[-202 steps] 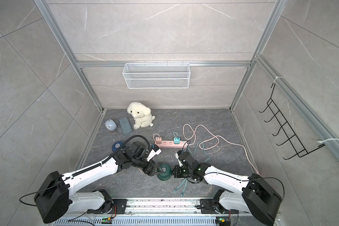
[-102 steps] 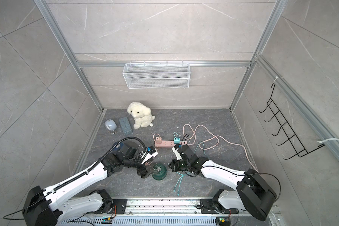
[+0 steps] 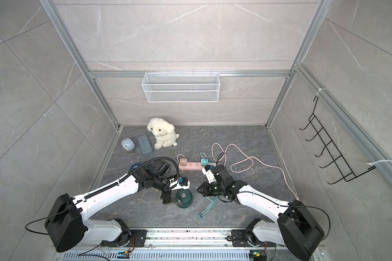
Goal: Charge the cordless meat grinders
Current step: Pick up the cordless meat grinder at the center of the board.
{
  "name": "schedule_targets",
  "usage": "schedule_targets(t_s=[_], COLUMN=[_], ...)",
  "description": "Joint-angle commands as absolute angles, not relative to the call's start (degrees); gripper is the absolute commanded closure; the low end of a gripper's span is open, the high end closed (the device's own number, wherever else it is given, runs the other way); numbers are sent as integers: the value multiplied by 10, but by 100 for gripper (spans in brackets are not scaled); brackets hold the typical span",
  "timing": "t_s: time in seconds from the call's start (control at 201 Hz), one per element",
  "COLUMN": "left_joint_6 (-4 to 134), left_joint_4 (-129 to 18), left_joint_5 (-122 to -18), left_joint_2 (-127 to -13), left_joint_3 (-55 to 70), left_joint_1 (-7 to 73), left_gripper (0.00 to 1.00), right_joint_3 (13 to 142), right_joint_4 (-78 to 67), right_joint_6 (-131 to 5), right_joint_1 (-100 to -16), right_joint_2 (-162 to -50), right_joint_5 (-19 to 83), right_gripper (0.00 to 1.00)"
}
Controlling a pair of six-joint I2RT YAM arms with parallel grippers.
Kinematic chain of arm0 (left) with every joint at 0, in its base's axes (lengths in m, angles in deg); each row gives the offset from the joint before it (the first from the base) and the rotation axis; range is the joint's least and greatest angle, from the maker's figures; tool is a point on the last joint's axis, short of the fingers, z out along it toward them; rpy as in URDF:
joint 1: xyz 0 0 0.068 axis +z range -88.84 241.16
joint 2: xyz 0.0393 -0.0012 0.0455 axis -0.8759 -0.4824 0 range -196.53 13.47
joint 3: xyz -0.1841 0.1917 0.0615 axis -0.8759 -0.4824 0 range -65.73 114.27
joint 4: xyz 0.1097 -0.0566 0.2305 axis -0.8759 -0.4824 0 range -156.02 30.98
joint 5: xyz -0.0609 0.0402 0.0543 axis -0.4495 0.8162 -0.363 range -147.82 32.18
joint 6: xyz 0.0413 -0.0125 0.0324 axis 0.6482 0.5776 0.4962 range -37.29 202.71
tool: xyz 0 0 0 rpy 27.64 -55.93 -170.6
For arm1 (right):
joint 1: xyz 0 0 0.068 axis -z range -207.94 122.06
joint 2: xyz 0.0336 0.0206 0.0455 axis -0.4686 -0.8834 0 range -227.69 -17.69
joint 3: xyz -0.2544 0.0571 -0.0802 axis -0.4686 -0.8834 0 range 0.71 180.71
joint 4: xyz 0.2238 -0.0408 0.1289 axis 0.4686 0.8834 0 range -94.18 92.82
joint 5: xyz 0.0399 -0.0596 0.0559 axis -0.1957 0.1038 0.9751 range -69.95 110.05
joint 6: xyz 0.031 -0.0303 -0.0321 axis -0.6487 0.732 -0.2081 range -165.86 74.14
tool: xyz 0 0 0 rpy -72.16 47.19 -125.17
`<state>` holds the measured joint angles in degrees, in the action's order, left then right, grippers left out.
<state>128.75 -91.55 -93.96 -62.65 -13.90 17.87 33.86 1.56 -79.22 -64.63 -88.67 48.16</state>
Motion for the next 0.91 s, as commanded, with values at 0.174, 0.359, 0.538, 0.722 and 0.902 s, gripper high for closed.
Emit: schedule_targets(t_s=[0.174, 0.359, 0.538, 0.722, 0.902], left_joint_6=[1346, 1342, 1379, 1391, 1360], left_joint_4=[-958, -924, -957, -971, -950], left_joint_5=[-969, -938, -943, -939, -933], left_joint_2=[-664, -701, -715, -724, -743], left_joint_3=[-117, -100, -88, -96, -94], left_joint_1=[162, 162, 162, 153, 151], left_gripper=[8, 1, 1, 1, 8], right_joint_3=[340, 333, 325, 318, 319], right_joint_4=[4, 5, -1, -27, -15], right_joint_6=[-783, -787, -790, -797, -791], right_joint_1=[-638, -638, -638, -638, -638], right_joint_2=[-906, -899, -897, -916, -910], right_joint_5=[527, 524, 525, 535, 536], right_gripper=[91, 91, 91, 91, 91])
